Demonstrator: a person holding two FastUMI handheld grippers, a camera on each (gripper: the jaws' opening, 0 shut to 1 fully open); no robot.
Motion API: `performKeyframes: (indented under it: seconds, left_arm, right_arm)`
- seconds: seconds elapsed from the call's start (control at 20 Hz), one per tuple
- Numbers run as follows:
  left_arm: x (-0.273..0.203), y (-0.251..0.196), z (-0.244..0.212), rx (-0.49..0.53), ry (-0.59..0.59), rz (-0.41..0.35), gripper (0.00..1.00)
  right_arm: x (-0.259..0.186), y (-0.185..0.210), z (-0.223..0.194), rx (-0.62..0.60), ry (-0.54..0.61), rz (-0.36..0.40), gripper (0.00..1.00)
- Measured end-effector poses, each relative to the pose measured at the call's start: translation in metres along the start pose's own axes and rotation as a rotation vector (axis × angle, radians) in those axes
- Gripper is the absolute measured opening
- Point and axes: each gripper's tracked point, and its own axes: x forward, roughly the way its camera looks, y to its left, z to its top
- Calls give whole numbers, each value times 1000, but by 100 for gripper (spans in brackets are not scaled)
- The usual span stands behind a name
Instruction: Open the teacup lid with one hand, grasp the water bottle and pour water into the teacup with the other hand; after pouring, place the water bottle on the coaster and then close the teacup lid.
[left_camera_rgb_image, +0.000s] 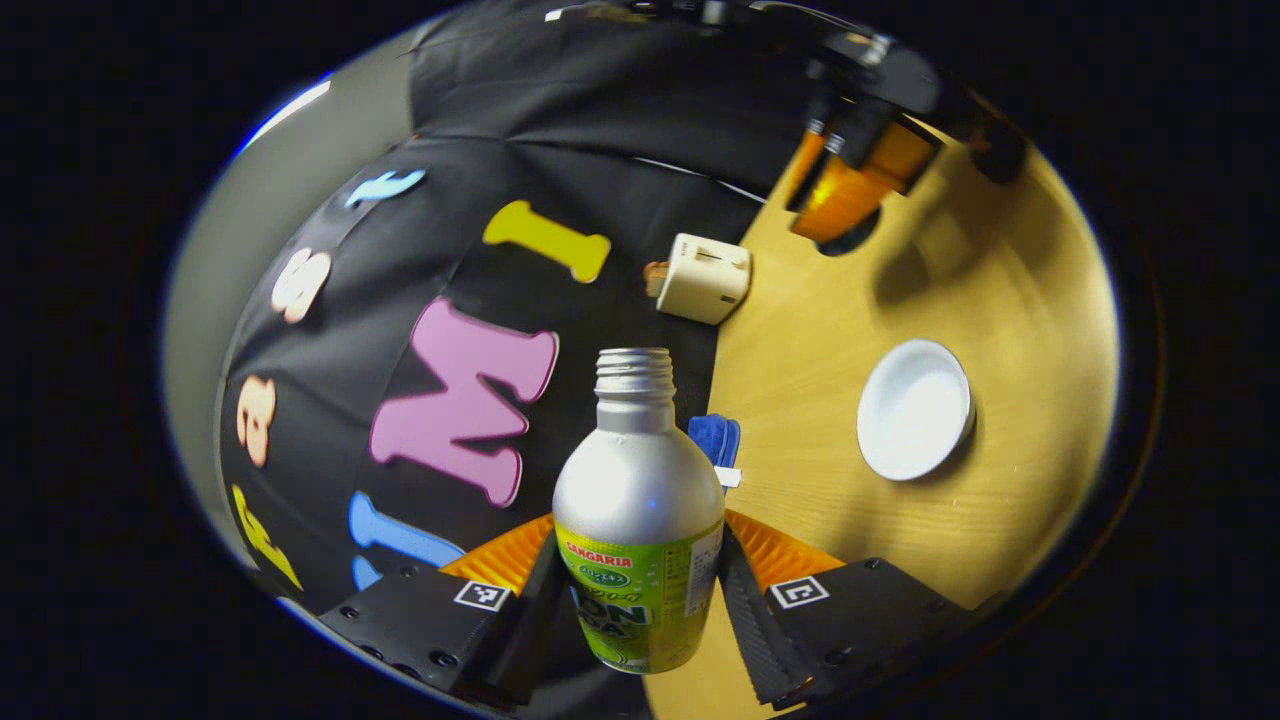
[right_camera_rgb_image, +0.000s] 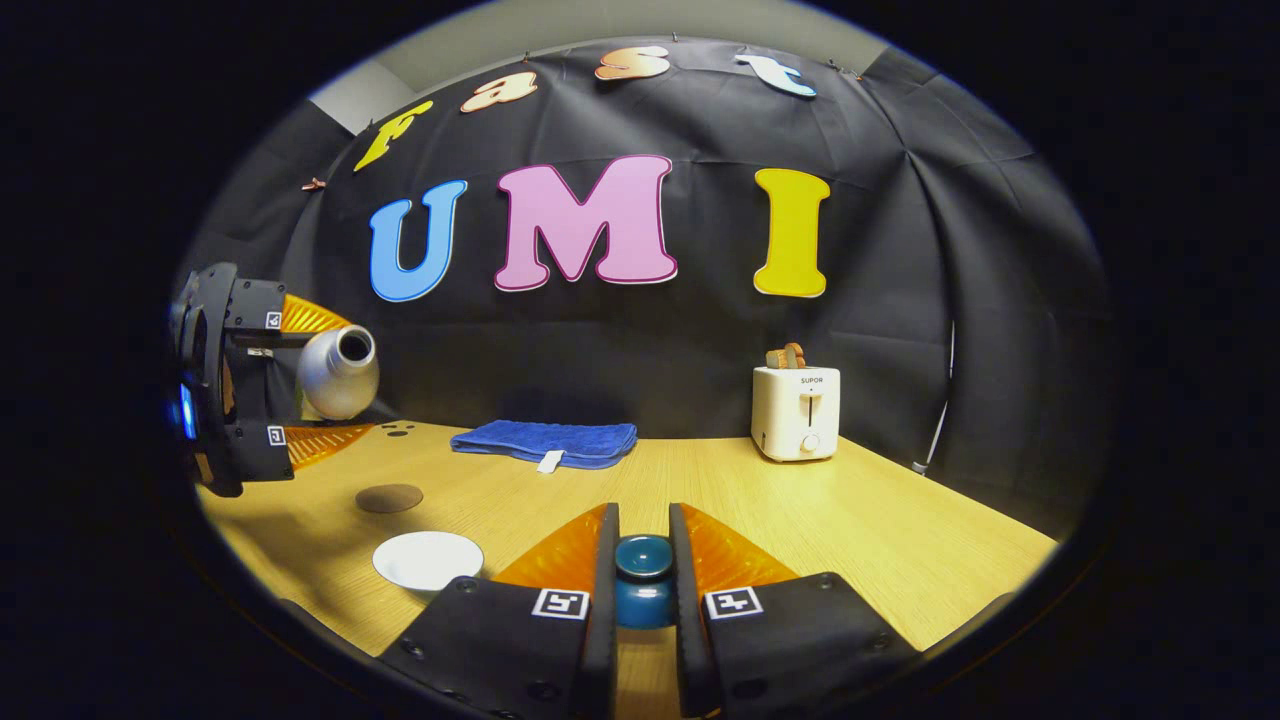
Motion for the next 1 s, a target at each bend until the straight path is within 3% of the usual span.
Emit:
performKeyframes:
  seconds: [0.2,0.3,0.55,0.7,1.0]
  left_arm:
    - [16,12,-21,-433,32,98,79]
    - [40,9,-31,-705,37,117,79]
    - [60,5,-40,-1093,2,167,79]
    - [70,1,-41,-1204,6,186,79]
    - [67,3,-42,-1209,29,179,79]
  right_arm:
    - [0,0,0,0,0,0,28]
    - [0,0,0,0,0,0,28]
    - [0,0,0,0,0,0,27]
    - [0,0,0,0,0,0,28]
    - [0,0,0,0,0,1,28]
